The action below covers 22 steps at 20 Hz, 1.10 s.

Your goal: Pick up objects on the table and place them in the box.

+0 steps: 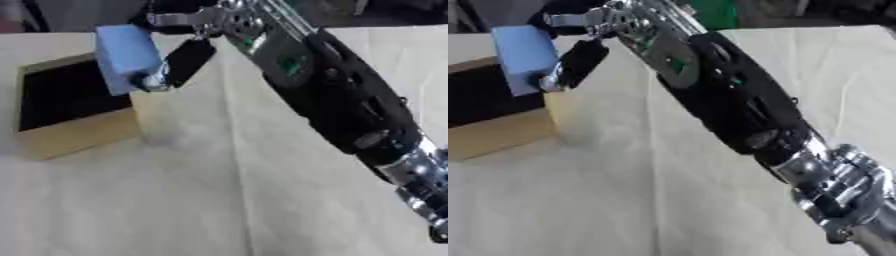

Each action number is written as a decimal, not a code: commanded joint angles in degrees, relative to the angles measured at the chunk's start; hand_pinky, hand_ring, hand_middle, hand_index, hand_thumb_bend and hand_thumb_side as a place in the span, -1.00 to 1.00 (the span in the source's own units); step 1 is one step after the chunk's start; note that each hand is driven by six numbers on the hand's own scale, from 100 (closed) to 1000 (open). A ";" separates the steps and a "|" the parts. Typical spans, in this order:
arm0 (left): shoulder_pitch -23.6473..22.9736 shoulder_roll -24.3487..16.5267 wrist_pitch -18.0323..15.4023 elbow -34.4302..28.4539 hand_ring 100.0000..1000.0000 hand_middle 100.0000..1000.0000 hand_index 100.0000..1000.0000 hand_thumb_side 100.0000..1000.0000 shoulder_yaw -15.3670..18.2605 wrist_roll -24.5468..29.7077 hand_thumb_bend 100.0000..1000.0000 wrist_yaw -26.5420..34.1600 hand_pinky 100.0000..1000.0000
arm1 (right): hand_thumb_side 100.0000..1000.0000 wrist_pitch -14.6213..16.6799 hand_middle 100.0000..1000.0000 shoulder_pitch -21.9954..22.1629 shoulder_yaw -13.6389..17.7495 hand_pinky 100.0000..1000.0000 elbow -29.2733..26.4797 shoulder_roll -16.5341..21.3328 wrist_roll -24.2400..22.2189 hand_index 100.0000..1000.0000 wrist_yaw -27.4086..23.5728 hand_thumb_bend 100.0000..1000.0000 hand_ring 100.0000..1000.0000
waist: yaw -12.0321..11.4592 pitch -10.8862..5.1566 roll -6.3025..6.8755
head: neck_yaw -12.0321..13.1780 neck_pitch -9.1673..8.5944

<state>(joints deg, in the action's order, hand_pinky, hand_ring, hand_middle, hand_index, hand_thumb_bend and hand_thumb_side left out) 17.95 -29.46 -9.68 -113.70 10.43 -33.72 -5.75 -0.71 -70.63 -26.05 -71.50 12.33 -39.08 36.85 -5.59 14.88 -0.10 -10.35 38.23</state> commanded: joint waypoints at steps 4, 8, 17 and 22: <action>1.12 -0.68 -0.30 -0.89 0.73 0.22 0.53 0.96 -0.12 0.51 -0.99 0.68 0.37 | 0.09 0.18 0.49 -2.94 5.41 0.80 8.30 -6.96 4.78 0.82 4.75 -1.00 0.76 | -0.70 -1.32 0.42 | -1.85 -1.01; 1.57 -0.52 -0.47 -0.89 0.73 0.22 0.53 0.96 -0.32 0.72 -0.99 0.93 0.36 | 0.09 0.03 0.49 -3.59 8.24 0.80 12.14 -10.97 7.57 0.83 7.54 -1.00 0.76 | -1.14 -1.28 0.32 | -3.13 -1.17; 2.41 -0.11 -0.67 -0.89 0.73 0.22 0.53 0.96 -0.66 1.16 -0.99 1.41 0.36 | 0.10 -1.55 0.49 -4.08 13.90 0.82 19.23 -18.73 13.05 0.86 13.77 -1.00 0.78 | -2.29 -0.75 -0.31 | -5.11 -0.47; 2.69 0.04 -0.70 -0.89 0.73 0.22 0.53 0.96 -0.77 1.39 -0.99 1.62 0.36 | 0.15 -2.68 0.54 -4.01 15.89 0.86 23.35 -21.23 14.92 0.89 19.56 -1.00 0.81 | -3.11 -0.51 -0.64 | -5.29 -0.55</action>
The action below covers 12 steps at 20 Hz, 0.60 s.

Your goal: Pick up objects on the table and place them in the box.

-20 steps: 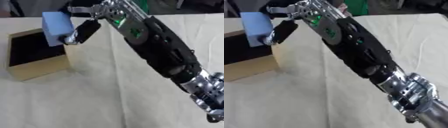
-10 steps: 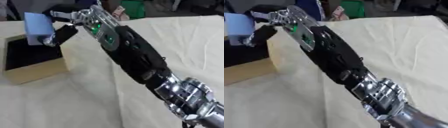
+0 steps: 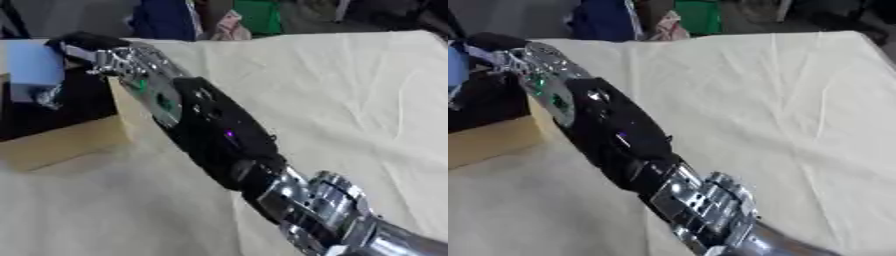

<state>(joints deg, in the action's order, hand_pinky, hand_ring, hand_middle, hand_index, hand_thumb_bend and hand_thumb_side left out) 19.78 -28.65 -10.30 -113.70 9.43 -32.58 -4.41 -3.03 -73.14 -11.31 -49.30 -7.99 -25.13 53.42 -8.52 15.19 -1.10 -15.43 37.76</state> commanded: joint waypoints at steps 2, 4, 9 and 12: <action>0.83 -0.77 -0.06 -0.89 0.73 0.22 0.53 0.96 0.29 0.24 -0.99 0.31 0.36 | 0.26 -0.33 0.59 -1.37 1.79 0.89 2.59 -1.31 1.26 0.93 5.41 -1.00 0.84 | -0.38 -0.75 0.33 | -0.14 -0.16; 0.76 -0.76 -0.03 -0.89 0.73 0.22 0.53 0.96 0.35 0.22 -0.99 0.33 0.36 | 0.31 0.19 0.64 -1.42 2.08 0.92 3.51 -1.36 0.95 0.98 7.44 -1.00 0.85 | -0.51 -0.71 0.28 | -0.06 -0.15; 0.81 -0.70 0.01 -0.89 0.73 0.22 0.53 0.95 0.33 0.28 -1.00 0.36 0.36 | 0.36 -0.12 0.90 -1.96 2.52 1.00 4.42 -1.33 -0.14 1.00 13.58 -1.00 0.97 | -0.42 -0.70 0.35 | -0.18 -0.13; 0.92 -0.65 0.00 -0.89 0.73 0.22 0.53 0.95 0.29 0.35 -1.00 0.38 0.36 | 0.41 -2.47 0.97 -1.99 3.33 1.00 5.00 -1.58 0.68 1.00 18.18 -0.98 1.00 | -0.37 -0.63 0.47 | -0.41 -0.25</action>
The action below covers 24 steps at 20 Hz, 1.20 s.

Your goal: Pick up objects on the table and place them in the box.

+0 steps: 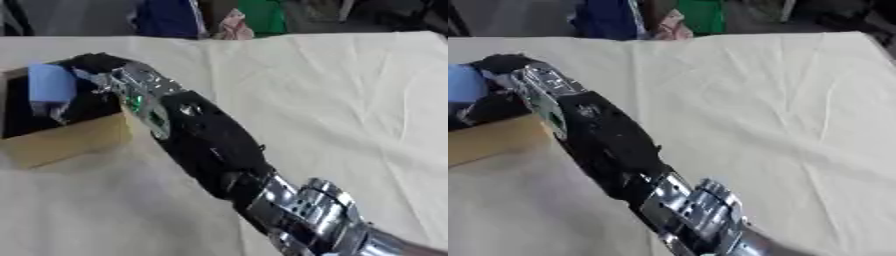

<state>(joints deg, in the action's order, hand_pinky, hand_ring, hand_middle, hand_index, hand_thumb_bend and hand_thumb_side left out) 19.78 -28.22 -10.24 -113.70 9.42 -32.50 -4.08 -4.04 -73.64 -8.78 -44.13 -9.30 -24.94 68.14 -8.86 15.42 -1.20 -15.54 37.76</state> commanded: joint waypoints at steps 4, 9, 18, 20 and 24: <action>0.87 -1.04 -0.02 -0.89 0.73 0.22 0.53 0.94 0.33 0.33 -1.00 0.02 0.36 | 0.86 -4.16 1.00 -1.38 1.92 1.00 0.47 -0.65 1.81 1.00 7.46 -0.07 1.00 | 0.01 -0.73 0.73 | -0.40 -0.40; 0.96 -1.06 -0.01 -0.89 0.73 0.22 0.53 0.94 0.29 0.40 -1.00 -0.01 0.36 | 1.00 -4.68 1.00 -1.80 2.23 1.00 -0.13 -0.74 2.65 1.00 7.86 0.31 1.00 | 0.18 -0.77 0.83 | -0.35 -0.21; 0.98 -1.13 -0.05 -0.89 0.72 0.21 0.53 0.90 0.28 0.59 -1.00 -0.09 0.35 | 1.00 -4.23 1.00 -2.24 2.45 1.00 0.13 -0.68 2.70 1.00 8.81 0.23 1.00 | 0.27 -1.04 0.82 | -0.23 -0.36; 0.99 -1.10 -0.07 -0.89 0.72 0.21 0.53 0.91 0.30 0.62 -1.00 -0.09 0.35 | 1.00 -4.05 1.00 -2.28 2.50 1.00 0.06 -0.73 2.67 1.00 8.67 0.21 1.00 | 0.27 -1.10 0.81 | -0.22 -0.43; 0.93 -1.09 -0.07 -0.89 0.72 0.20 0.53 0.91 0.33 0.58 -1.00 -0.06 0.35 | 1.00 -3.91 1.00 -2.34 2.55 1.00 -0.28 -0.78 2.74 1.00 8.29 0.11 1.00 | 0.29 -1.21 0.85 | -0.11 -0.50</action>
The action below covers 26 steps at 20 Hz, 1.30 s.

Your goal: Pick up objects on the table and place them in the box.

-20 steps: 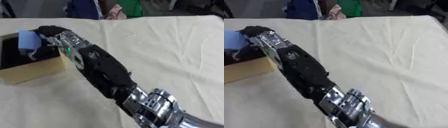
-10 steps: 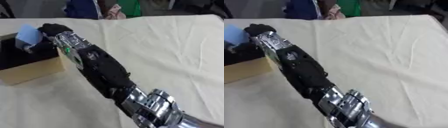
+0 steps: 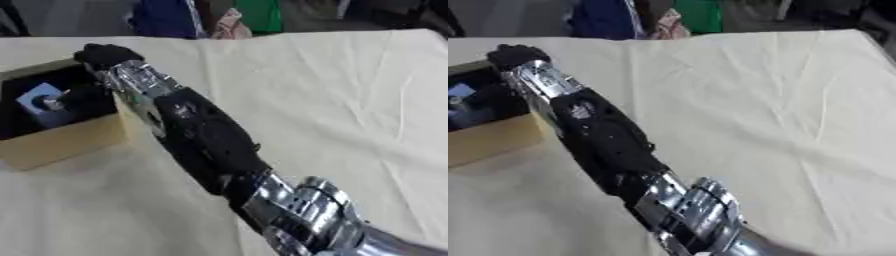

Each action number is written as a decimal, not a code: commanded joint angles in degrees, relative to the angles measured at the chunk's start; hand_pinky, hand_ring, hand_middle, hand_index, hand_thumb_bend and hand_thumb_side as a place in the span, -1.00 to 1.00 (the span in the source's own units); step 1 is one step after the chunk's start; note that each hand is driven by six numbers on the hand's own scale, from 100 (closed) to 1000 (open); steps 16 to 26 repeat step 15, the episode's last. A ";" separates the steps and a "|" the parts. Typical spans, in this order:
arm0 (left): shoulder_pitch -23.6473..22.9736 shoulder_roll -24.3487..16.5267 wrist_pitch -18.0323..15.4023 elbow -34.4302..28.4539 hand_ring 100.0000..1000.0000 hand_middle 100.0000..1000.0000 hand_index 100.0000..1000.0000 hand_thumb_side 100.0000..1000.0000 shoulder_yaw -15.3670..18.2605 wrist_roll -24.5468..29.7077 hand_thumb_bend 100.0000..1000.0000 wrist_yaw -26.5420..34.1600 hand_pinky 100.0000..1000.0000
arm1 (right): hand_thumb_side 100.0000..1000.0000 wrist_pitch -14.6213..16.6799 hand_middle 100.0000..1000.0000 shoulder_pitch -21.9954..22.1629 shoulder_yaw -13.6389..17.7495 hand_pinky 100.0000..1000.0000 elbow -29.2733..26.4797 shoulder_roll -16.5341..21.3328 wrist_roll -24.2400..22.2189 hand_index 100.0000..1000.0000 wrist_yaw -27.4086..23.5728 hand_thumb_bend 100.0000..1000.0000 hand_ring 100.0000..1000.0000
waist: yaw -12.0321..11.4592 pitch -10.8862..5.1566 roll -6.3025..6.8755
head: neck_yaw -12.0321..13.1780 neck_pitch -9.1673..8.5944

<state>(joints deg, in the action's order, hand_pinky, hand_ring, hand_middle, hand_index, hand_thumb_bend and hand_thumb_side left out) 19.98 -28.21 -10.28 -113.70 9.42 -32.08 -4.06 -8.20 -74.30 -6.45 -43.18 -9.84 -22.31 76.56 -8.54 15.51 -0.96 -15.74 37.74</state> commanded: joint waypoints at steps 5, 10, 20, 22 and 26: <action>0.56 -1.19 0.00 -0.89 0.72 0.21 0.53 0.91 0.41 0.05 -1.00 -0.15 0.35 | 1.00 0.84 1.00 -1.80 0.15 1.00 -4.34 1.08 0.49 1.00 -3.42 -0.25 1.00 | 0.22 -1.65 0.72 | 0.65 -0.20; -0.01 -1.35 0.10 -0.89 0.72 0.21 0.53 0.91 0.68 -0.25 -1.00 -0.40 0.35 | 1.00 3.26 0.71 -2.28 -2.34 0.86 -13.18 7.00 1.36 0.85 -13.94 -1.00 0.86 | 0.93 -2.21 0.66 | 2.13 0.41; -0.44 -1.52 0.19 -0.89 0.72 0.21 0.53 0.91 0.93 -0.57 -1.00 -0.68 0.35 | 1.00 2.88 0.58 -0.01 -5.73 0.71 -26.11 15.96 3.70 0.77 -27.98 -1.00 0.73 | 1.99 -2.70 0.80 | 3.78 1.40; -0.44 -1.52 0.19 -0.89 0.72 0.21 0.53 0.91 0.93 -0.57 -1.00 -0.68 0.35 | 1.00 2.88 0.58 -0.01 -5.73 0.71 -26.11 15.96 3.70 0.77 -27.98 -1.00 0.73 | 1.99 -2.70 0.80 | 3.78 1.40; -0.44 -1.52 0.19 -0.89 0.72 0.21 0.53 0.91 0.93 -0.57 -1.00 -0.68 0.35 | 1.00 2.88 0.58 -0.01 -5.73 0.71 -26.11 15.96 3.70 0.77 -27.98 -1.00 0.73 | 1.99 -2.70 0.80 | 3.78 1.40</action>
